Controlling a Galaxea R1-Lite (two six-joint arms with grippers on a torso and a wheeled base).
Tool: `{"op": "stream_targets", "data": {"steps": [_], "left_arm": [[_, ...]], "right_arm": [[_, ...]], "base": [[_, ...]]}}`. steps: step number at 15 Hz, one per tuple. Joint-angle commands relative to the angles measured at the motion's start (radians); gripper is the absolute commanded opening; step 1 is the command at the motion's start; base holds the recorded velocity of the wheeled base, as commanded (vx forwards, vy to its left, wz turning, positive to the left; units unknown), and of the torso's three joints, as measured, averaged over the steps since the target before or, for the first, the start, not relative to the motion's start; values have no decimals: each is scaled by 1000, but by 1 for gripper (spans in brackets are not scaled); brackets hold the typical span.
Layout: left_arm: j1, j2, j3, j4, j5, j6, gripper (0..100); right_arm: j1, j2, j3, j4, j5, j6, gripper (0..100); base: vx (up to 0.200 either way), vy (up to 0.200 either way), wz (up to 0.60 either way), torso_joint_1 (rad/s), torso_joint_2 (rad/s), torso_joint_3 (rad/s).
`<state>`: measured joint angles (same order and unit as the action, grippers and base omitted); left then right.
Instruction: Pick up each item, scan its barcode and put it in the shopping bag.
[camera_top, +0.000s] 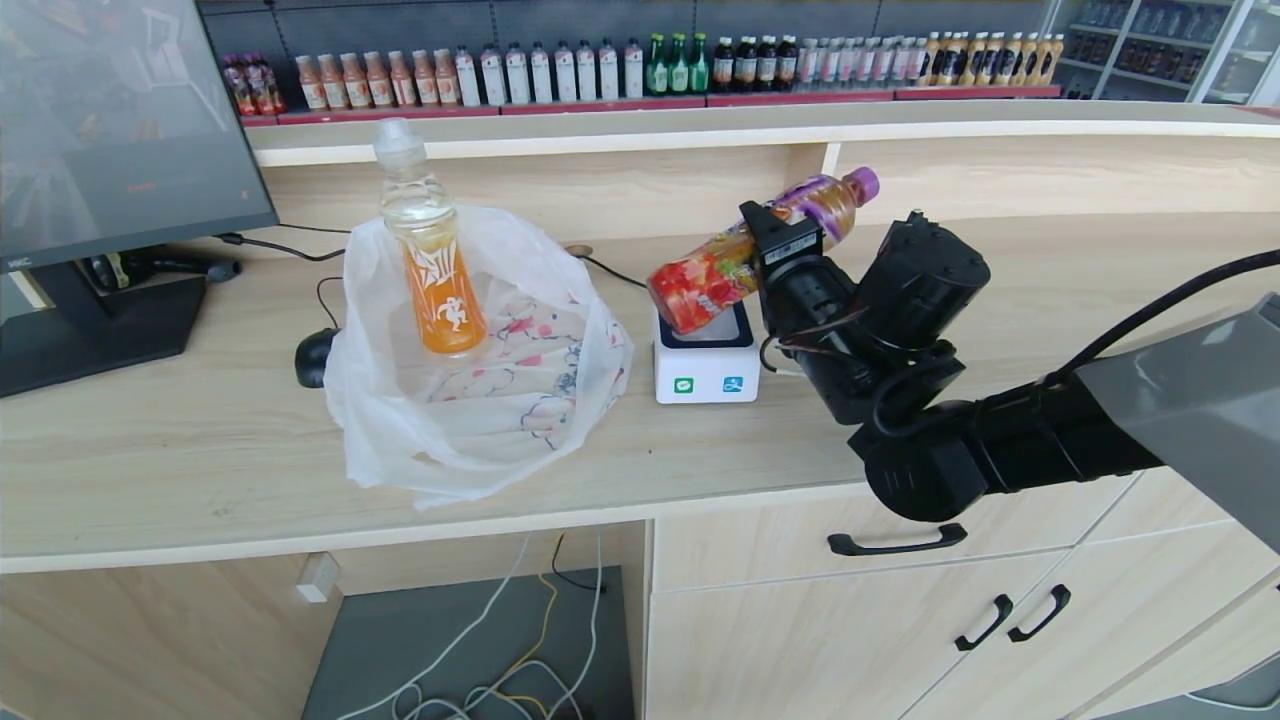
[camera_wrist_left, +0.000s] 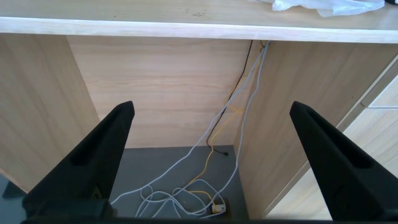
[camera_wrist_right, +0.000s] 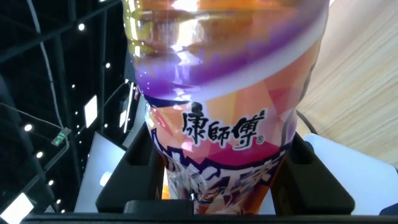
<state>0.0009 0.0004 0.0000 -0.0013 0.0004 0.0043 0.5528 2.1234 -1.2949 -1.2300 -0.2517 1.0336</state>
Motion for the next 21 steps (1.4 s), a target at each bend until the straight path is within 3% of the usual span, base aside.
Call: {"op": "stream_targets", "data": {"steps": [1, 13, 16, 21], "left_arm": [[1, 0, 0, 0, 0, 0, 100], [1, 0, 0, 0, 1, 0, 100], [1, 0, 0, 0, 0, 0, 100], [1, 0, 0, 0, 0, 0, 100]], "right_arm": [[1, 0, 2, 0, 0, 0, 0], [1, -37, 2, 1, 2, -7, 0], [1, -86, 9, 1, 3, -63, 0], [53, -192, 43, 1, -11, -284, 0]], "base": [[0, 0, 0, 0, 0, 0], [0, 0, 0, 0, 0, 0], [0, 0, 0, 0, 0, 0], [0, 0, 0, 0, 0, 0]]}}
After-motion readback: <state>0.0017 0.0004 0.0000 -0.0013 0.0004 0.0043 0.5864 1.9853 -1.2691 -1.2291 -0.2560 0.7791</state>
